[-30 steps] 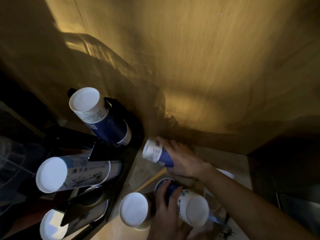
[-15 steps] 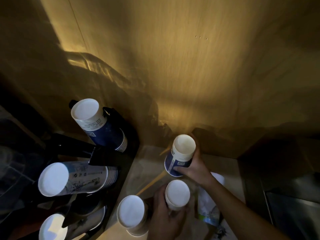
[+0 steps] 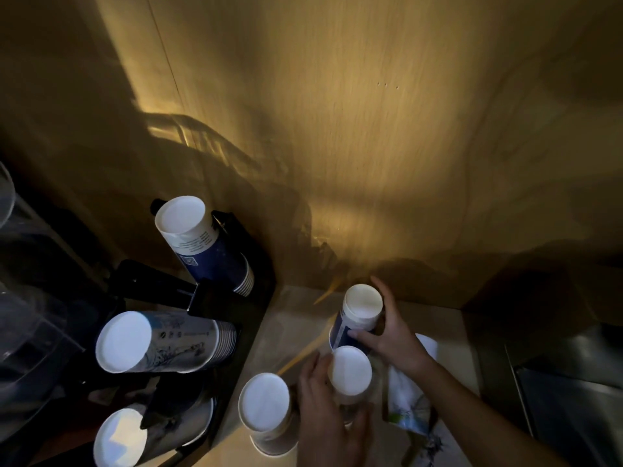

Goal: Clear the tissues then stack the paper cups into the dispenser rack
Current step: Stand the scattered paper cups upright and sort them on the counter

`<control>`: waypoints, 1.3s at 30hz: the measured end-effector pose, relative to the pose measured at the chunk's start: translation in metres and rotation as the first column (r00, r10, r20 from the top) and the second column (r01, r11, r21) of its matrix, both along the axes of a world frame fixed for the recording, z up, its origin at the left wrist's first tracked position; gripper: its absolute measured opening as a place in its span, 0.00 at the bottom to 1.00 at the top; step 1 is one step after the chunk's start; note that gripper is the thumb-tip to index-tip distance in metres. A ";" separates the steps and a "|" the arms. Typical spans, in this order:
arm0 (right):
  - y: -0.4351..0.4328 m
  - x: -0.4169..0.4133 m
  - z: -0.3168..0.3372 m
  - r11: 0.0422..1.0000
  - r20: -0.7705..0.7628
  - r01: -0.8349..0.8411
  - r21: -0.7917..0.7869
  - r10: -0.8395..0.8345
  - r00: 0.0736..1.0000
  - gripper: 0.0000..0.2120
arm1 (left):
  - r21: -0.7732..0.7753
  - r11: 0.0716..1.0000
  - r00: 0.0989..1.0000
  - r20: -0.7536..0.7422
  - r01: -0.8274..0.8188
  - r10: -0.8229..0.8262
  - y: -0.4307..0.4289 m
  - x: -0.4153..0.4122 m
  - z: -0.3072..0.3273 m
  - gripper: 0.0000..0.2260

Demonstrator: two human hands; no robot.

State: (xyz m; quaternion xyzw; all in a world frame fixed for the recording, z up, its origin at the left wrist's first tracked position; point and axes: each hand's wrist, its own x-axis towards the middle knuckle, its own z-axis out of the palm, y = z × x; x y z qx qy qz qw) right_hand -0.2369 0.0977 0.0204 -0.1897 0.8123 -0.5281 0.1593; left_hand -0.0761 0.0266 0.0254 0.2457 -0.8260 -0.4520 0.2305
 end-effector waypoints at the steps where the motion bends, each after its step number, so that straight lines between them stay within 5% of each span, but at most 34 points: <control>1: -0.001 0.000 0.001 0.999 -0.043 -0.014 0.029 0.015 0.999 0.42 | -0.049 0.999 1.000 -0.004 0.018 -0.018 -0.002 -0.001 0.003 0.29; 7: -0.002 -0.005 0.015 0.994 -0.258 0.067 0.081 -0.043 0.965 0.33 | -0.039 0.973 0.964 0.149 0.227 -0.219 -0.024 -0.015 0.013 0.20; 14: 0.011 -0.013 0.078 0.959 -0.321 0.257 -0.122 -0.283 0.904 0.32 | 0.032 0.984 0.974 0.137 0.177 -0.180 -0.035 -0.058 0.010 0.13; 20: 0.029 -0.007 0.135 0.911 -0.406 0.304 -0.279 -0.398 0.823 0.30 | 0.288 0.950 0.991 0.033 0.118 -0.132 -0.035 -0.069 0.018 0.24; 23: 0.032 0.000 0.145 0.925 -0.464 0.267 -0.271 -0.369 0.805 0.29 | 0.384 0.916 0.988 0.044 0.119 -0.147 -0.038 -0.070 0.021 0.29; 31: 0.014 0.011 0.117 0.993 -0.478 0.114 -0.039 -0.119 0.870 0.31 | 0.502 0.849 0.969 0.073 0.168 -0.234 -0.044 -0.071 0.021 0.23; 37: 0.007 0.015 0.081 0.983 -0.482 0.015 0.181 0.075 0.873 0.32 | 0.413 0.880 0.942 0.127 0.235 -0.311 -0.048 -0.069 0.018 0.32; 39: 0.006 0.016 0.065 0.973 -0.484 -0.002 0.231 0.116 0.867 0.32 | 0.233 0.939 0.934 0.194 0.253 -0.300 -0.046 -0.068 0.019 0.35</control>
